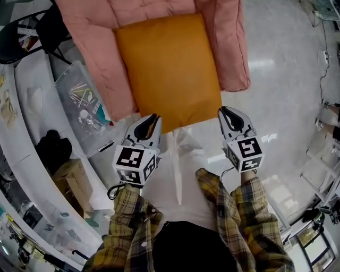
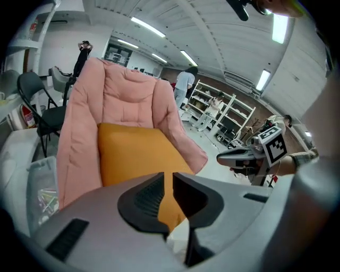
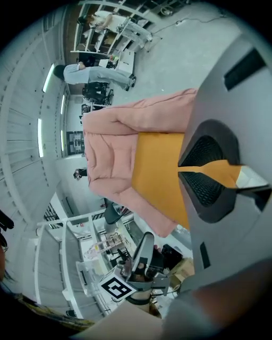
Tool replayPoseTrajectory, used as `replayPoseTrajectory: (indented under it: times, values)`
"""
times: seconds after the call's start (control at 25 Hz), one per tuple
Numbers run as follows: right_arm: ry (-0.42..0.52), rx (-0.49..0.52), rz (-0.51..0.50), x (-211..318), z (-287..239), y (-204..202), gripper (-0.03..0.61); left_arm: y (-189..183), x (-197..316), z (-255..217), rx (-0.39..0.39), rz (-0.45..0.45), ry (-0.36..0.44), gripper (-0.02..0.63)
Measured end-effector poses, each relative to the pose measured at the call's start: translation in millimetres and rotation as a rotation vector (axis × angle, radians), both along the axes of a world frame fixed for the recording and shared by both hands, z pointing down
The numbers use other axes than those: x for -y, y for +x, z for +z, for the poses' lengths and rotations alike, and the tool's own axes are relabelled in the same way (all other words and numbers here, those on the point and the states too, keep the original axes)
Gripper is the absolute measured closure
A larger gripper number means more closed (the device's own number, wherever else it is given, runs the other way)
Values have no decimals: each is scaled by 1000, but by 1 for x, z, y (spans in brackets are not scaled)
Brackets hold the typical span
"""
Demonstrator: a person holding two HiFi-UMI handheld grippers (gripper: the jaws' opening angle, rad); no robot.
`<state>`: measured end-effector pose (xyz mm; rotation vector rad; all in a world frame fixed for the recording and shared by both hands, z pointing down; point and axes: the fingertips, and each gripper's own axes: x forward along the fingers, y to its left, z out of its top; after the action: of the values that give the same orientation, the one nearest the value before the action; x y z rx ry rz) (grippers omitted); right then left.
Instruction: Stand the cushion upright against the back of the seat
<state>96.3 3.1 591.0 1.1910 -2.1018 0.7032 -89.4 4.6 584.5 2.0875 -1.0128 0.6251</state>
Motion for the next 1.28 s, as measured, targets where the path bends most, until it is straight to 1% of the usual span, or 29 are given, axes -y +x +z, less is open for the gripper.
replayPoseTrajectory:
  times: [0.08, 0.12, 0.16, 0.24, 0.28, 0.36, 0.48, 0.6, 0.68, 0.84, 1.0, 1.12, 1.28]
  values:
    - [-28, 2, 12, -6, 19, 6, 554, -7, -8, 19, 13, -11, -39, 541]
    - [-40, 10, 22, -8, 28, 9, 552, -11, -13, 27, 19, -18, -57, 530]
    - [-52, 24, 33, -10, 36, 13, 538, -14, -18, 35, 26, -23, -74, 516]
    - [-77, 50, 46, -12, 52, 23, 483, -17, -27, 50, 42, -23, -105, 482]
    - [-90, 54, 43, -15, 60, 28, 466, -18, -32, 58, 49, -20, -119, 462]
    - [-124, 37, 19, -23, 78, 38, 438, -21, -41, 73, 57, -16, -149, 411]
    - [-199, 16, -21, -34, 103, 50, 420, -26, -51, 92, 65, -21, -194, 377]
    - [-275, 3, -63, -42, 127, 59, 391, -24, -62, 111, 91, 5, -235, 344]
    - [-319, -3, -81, -47, 143, 64, 379, -25, -72, 123, 115, 10, -266, 334]
    - [-389, -40, -141, -61, 168, 68, 339, -35, -88, 143, 160, -18, -329, 313]
    - [-463, -71, -154, -77, 194, 74, 337, -37, -105, 160, 192, 1, -383, 305]
    - [-494, -79, -146, -79, 208, 76, 337, -37, -111, 174, 216, 8, -421, 305]
    - [-508, -75, -144, -78, 220, 73, 337, -34, -118, 190, 218, 2, -466, 305]
